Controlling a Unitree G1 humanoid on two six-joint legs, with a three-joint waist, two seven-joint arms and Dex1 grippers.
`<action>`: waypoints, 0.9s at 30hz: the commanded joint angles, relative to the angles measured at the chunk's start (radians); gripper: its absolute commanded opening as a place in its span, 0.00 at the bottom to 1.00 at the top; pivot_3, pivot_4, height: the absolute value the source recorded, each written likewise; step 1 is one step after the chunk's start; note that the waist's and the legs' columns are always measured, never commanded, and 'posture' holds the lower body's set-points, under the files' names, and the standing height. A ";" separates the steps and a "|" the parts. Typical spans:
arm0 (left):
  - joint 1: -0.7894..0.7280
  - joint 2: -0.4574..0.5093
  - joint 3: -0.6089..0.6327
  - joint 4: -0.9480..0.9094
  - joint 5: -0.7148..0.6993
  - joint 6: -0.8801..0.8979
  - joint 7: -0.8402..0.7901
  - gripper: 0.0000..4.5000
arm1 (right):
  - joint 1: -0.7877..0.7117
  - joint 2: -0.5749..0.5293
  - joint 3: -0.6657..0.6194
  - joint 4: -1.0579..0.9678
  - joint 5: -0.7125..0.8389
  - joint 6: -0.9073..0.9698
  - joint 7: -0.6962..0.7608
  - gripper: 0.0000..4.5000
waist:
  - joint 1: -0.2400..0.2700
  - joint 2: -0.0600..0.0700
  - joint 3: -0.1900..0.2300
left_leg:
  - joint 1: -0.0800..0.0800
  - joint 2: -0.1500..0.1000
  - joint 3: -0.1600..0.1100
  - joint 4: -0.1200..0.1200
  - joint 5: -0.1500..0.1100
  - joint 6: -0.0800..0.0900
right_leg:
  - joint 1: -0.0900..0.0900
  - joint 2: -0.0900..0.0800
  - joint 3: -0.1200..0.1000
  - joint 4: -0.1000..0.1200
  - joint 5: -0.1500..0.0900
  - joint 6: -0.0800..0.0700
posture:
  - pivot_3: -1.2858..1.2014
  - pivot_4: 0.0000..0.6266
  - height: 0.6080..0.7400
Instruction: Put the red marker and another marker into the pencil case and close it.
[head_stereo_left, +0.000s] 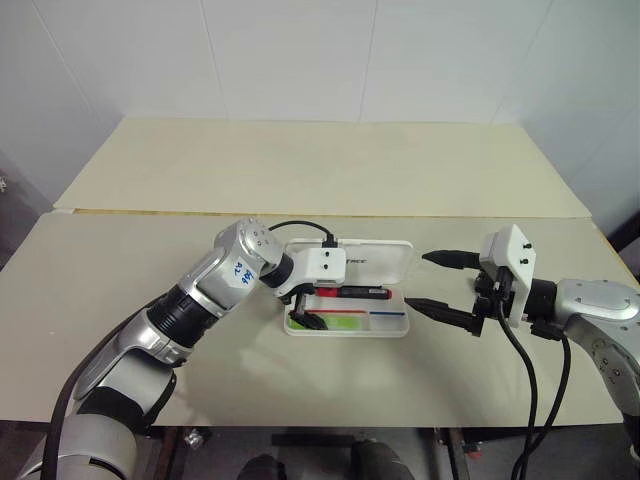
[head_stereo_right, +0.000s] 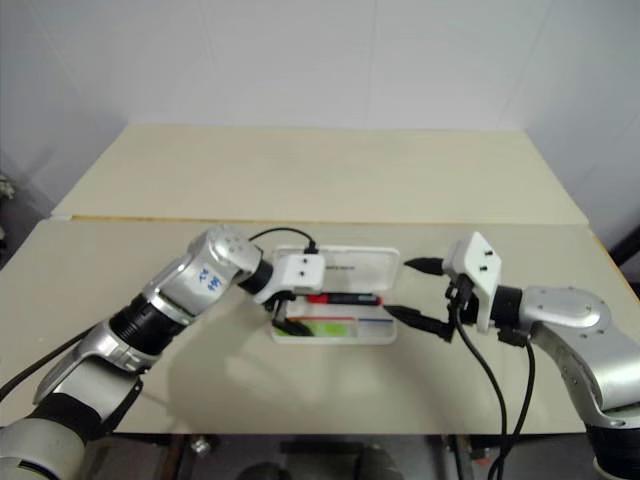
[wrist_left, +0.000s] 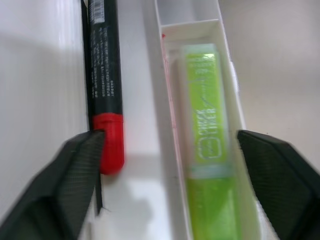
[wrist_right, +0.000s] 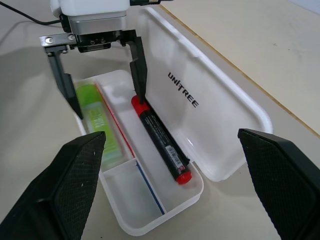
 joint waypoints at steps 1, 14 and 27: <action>-0.005 -0.009 0.043 -0.055 -0.049 0.018 -0.025 0.99 | -0.008 0.007 -0.021 -0.015 0.012 -0.015 -0.005 1.00 | 0.000 0.000 0.000 | 0.000 0.000 0.000 0.000 0.000 0.000 | 0.000 0.000 0.000 0.000 0.000 0.000 | 0.52 0.24 1.00; 0.054 0.022 0.229 -0.089 -0.223 -0.123 -0.068 0.99 | -0.050 -0.015 0.007 0.138 -0.058 -0.027 0.016 1.00 | -0.001 0.000 0.000 | 0.001 0.000 0.001 0.001 0.000 0.000 | 0.000 0.000 0.001 0.001 0.001 0.000 | 0.52 0.24 1.00; 0.129 0.160 0.404 -0.105 -0.369 -0.168 -0.147 0.99 | -0.293 -0.194 0.145 0.596 -0.341 -0.050 0.104 1.00 | -0.006 0.002 0.001 | 0.001 0.001 0.005 0.005 0.000 0.001 | 0.000 0.000 0.002 0.000 0.004 0.000 | 0.52 0.24 1.00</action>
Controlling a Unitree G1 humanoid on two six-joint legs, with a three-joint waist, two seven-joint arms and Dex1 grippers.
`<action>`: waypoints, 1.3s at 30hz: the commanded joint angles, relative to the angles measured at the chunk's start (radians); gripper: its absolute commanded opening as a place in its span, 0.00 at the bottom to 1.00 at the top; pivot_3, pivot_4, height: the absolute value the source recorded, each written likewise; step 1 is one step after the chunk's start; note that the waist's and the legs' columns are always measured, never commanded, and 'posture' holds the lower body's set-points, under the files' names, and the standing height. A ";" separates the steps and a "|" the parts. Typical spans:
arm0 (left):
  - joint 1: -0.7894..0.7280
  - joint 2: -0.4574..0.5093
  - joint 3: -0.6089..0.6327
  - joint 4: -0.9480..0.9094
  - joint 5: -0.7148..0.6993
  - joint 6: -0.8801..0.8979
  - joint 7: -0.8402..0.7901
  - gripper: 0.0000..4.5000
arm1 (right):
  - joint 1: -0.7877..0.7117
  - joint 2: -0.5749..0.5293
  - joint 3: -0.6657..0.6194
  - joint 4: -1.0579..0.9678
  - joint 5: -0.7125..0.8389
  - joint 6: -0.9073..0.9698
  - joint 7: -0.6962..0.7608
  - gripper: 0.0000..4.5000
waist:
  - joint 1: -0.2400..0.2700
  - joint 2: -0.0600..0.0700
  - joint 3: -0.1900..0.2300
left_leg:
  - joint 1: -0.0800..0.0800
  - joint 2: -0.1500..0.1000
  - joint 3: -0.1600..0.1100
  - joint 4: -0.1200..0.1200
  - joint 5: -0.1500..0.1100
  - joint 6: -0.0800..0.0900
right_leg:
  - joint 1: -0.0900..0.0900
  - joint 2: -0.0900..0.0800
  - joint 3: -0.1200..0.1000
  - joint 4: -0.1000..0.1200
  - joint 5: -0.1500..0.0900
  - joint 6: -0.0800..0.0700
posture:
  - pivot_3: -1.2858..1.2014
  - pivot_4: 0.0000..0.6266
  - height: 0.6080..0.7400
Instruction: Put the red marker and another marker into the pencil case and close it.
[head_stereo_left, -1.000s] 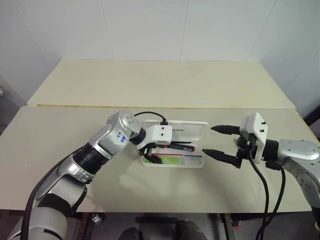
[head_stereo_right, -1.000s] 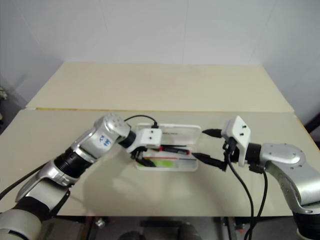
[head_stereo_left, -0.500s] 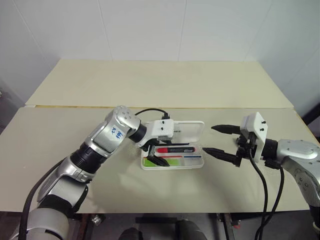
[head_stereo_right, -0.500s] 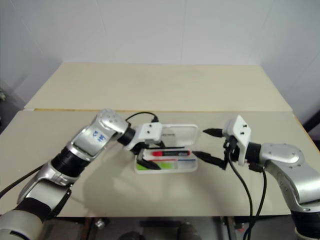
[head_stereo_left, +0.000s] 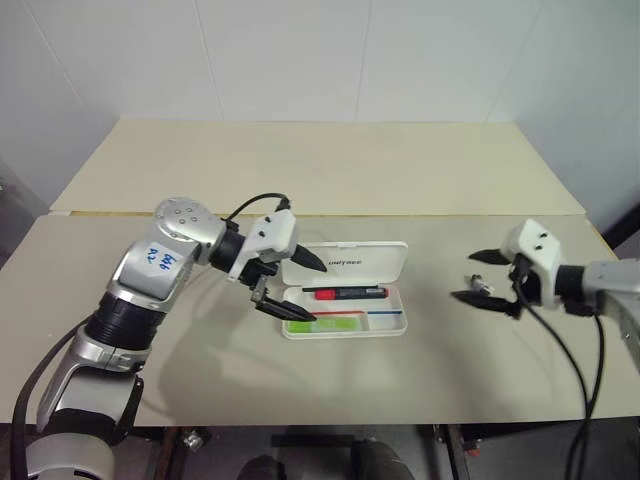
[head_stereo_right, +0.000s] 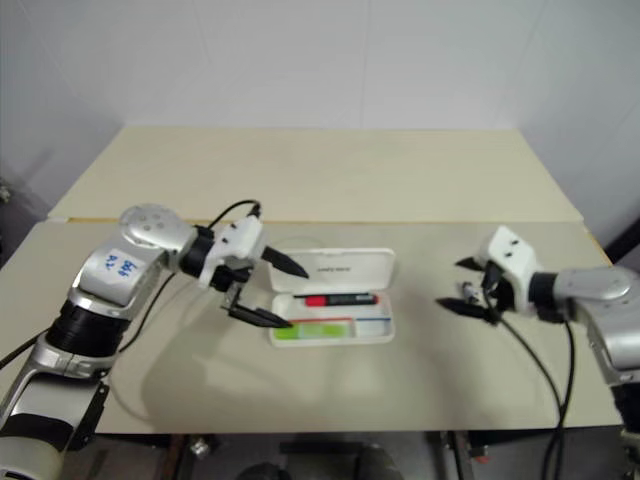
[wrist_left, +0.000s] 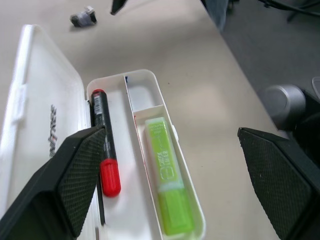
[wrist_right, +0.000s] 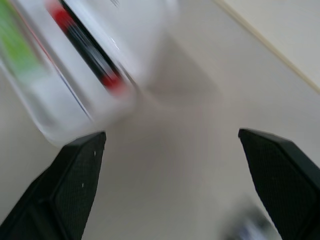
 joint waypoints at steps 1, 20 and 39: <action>0.009 0.031 0.061 -0.034 -0.039 -0.006 0.007 0.99 | -0.120 0.011 0.025 0.093 -0.056 0.110 -0.066 1.00 | -0.002 0.000 0.000 | 0.000 0.000 0.000 0.001 0.000 0.000 | 0.000 0.000 0.000 0.000 0.000 0.000 | 0.52 0.24 1.00; 0.133 0.145 0.140 -0.117 -0.085 0.018 0.063 0.99 | -0.393 0.117 0.011 0.104 -0.037 0.827 -0.319 1.00 | 0.000 0.005 0.003 | -0.002 0.001 0.000 0.000 0.000 0.000 | -0.002 0.000 0.000 -0.002 0.001 0.000 | 0.52 0.24 1.00; 0.204 0.180 0.158 -0.162 -0.103 0.026 0.110 0.99 | -0.350 0.190 0.042 0.027 0.008 1.041 -0.419 1.00 | -0.005 0.005 0.003 | -0.003 0.001 0.000 -0.001 -0.001 0.001 | -0.002 0.000 0.000 -0.003 0.001 0.000 | 0.52 0.24 1.00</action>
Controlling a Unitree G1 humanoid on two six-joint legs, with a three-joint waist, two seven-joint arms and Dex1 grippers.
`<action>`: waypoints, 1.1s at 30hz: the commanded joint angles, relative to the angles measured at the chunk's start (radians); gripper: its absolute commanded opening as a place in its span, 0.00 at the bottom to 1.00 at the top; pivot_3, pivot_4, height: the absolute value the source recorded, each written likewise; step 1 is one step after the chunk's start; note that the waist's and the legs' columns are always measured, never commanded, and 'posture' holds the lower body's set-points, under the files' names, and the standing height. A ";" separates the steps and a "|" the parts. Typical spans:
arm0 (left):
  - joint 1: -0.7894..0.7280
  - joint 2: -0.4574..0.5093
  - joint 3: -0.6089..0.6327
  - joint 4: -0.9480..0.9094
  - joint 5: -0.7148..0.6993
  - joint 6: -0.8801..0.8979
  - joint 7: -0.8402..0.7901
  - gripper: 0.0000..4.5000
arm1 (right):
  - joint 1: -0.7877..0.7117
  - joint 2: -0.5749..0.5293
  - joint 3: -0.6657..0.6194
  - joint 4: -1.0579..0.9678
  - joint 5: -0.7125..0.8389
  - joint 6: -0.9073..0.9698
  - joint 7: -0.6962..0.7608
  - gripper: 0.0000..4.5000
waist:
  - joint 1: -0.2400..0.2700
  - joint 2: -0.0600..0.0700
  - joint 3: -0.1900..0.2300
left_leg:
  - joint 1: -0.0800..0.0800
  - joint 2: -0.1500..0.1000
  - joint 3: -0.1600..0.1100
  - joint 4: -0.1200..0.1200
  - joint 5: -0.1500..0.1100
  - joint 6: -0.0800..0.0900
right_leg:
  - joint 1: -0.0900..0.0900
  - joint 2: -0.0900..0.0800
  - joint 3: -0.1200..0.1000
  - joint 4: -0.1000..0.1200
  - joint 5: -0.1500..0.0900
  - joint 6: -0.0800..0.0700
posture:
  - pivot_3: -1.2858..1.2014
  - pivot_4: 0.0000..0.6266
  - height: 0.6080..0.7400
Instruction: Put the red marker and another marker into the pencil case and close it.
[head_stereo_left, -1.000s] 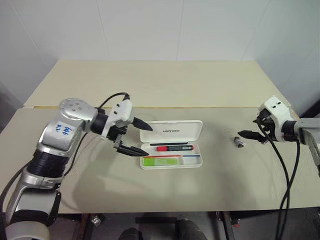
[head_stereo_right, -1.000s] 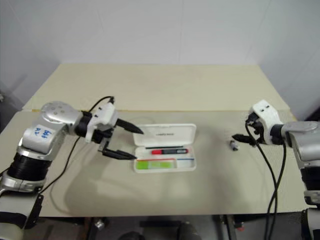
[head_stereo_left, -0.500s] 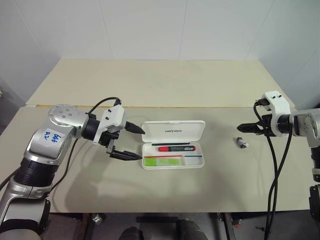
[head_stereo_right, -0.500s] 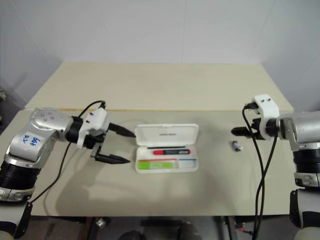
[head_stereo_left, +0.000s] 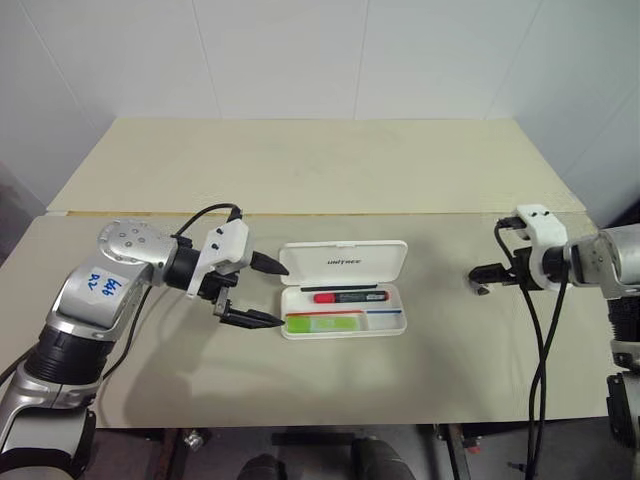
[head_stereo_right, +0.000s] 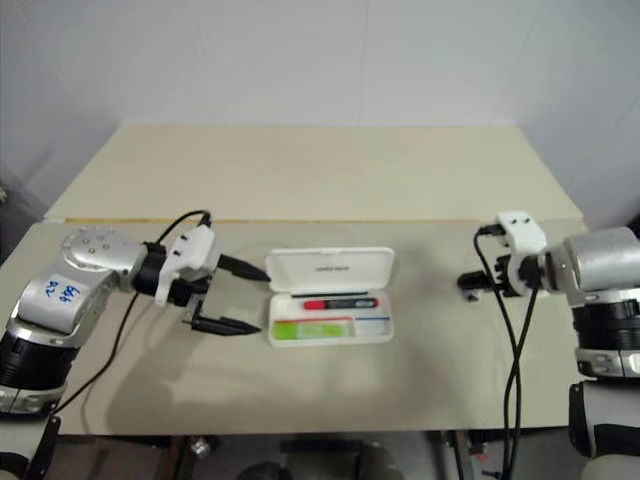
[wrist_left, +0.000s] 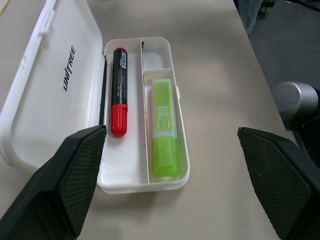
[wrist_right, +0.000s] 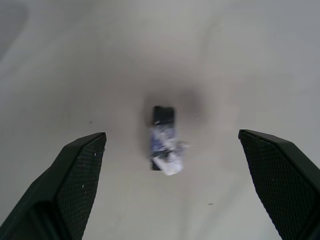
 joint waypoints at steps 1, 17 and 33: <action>0.013 0.022 0.044 -0.040 -0.023 0.003 0.012 0.99 | -0.005 0.012 0.003 -0.023 0.009 0.018 -0.029 1.00 | -0.001 0.000 0.000 | 0.000 0.000 0.000 0.000 0.000 0.000 | 0.000 0.000 0.000 0.000 0.000 0.000 | 0.52 0.24 1.00; 0.080 0.051 0.080 -0.123 -0.057 0.040 0.071 0.99 | -0.002 0.054 0.037 0.072 -0.035 -0.086 -0.115 1.00 | -0.001 0.000 0.000 | 0.000 0.000 0.000 -0.001 0.000 0.000 | 0.000 0.000 0.000 -0.001 0.000 0.000 | 0.52 0.24 1.00; 0.088 0.075 0.095 -0.136 -0.070 0.043 0.082 1.00 | 0.026 0.087 -0.004 0.080 -0.034 -0.092 -0.150 0.08 | -0.001 -0.001 0.000 | 0.000 0.000 0.000 -0.001 0.000 0.000 | 0.001 0.000 0.000 -0.002 0.001 0.000 | 0.52 0.24 1.00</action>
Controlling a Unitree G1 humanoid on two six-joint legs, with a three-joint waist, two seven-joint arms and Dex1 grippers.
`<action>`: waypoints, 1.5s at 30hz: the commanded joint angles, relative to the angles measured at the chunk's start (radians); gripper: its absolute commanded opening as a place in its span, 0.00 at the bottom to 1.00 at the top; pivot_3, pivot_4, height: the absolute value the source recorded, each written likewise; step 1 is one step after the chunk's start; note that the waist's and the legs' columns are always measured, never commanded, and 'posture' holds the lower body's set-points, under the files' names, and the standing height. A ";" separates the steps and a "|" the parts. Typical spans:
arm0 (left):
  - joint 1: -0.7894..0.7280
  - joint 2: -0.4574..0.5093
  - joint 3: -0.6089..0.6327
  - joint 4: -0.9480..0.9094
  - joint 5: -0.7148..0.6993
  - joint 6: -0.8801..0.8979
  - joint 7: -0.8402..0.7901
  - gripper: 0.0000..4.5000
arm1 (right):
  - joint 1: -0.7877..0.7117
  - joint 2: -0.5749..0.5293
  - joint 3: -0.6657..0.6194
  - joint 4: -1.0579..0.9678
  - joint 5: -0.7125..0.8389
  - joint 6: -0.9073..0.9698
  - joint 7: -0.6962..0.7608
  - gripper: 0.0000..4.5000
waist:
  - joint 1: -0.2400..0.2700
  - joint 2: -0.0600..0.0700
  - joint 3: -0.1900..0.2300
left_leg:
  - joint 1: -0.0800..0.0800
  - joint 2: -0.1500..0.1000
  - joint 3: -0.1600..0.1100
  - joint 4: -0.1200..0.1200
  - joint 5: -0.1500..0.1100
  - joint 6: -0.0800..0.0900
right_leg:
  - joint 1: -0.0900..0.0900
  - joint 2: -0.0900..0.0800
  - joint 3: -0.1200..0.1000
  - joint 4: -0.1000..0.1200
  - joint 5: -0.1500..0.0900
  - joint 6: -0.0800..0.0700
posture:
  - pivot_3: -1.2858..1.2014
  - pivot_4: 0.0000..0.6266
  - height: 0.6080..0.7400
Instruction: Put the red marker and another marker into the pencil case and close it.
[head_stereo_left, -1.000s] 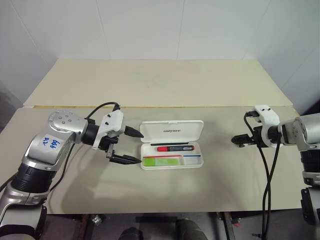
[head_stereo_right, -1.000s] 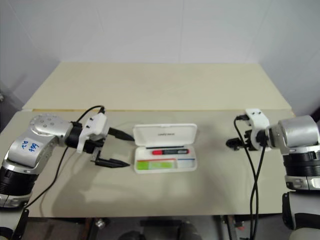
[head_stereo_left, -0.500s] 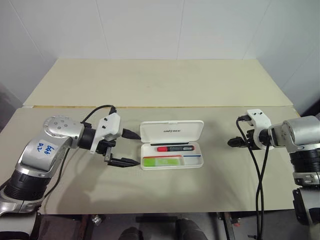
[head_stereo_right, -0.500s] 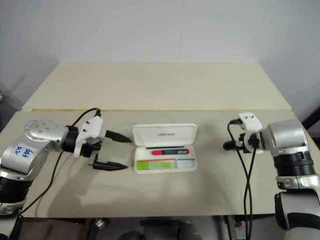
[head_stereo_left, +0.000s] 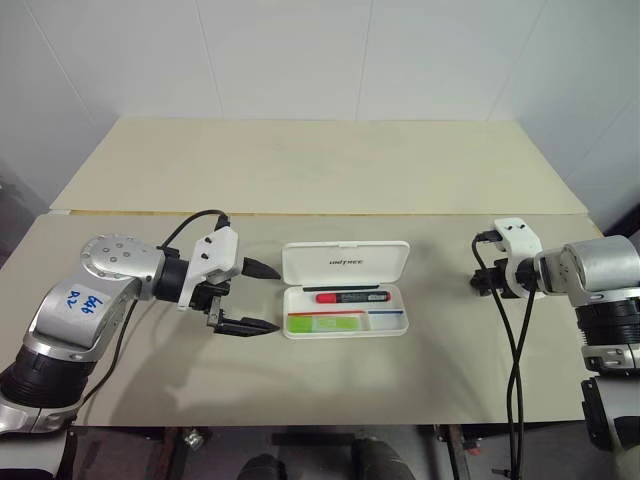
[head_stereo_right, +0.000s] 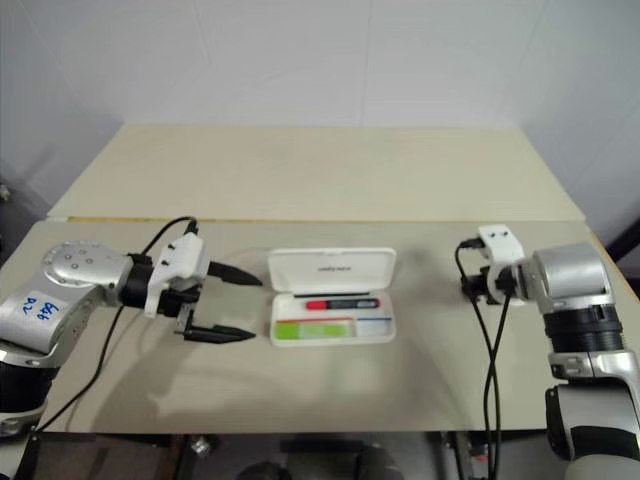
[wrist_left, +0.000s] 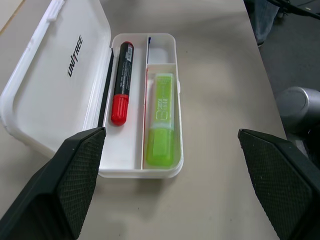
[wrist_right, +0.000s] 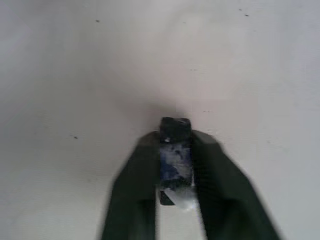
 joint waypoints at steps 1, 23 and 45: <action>-0.014 0.018 0.034 -0.020 -0.017 -0.009 0.000 1.00 | 0.018 0.007 -0.030 -0.002 -0.006 0.010 -0.027 0.08 | 0.000 0.000 0.000 | 0.000 0.000 0.000 0.000 0.000 0.000 | 0.000 0.000 0.000 0.000 0.000 0.000 | 0.52 0.24 1.00; 0.006 0.011 0.061 0.060 -0.010 -0.097 0.011 1.00 | 0.027 -0.213 0.155 -0.070 -0.052 -0.738 0.575 0.08 | -0.018 0.001 0.001 | 0.000 0.001 0.002 -0.006 0.000 0.000 | 0.000 0.000 0.000 -0.005 0.002 0.000 | 0.52 0.24 1.00; 0.120 0.002 0.057 -0.050 -0.026 -0.066 0.079 1.00 | 0.022 -0.022 0.313 -0.293 -0.034 -0.930 0.875 0.08 | -0.018 0.001 0.001 | 0.000 0.002 0.000 -0.006 0.000 0.000 | 0.000 -0.002 -0.001 -0.001 0.002 0.000 | 0.52 0.24 1.00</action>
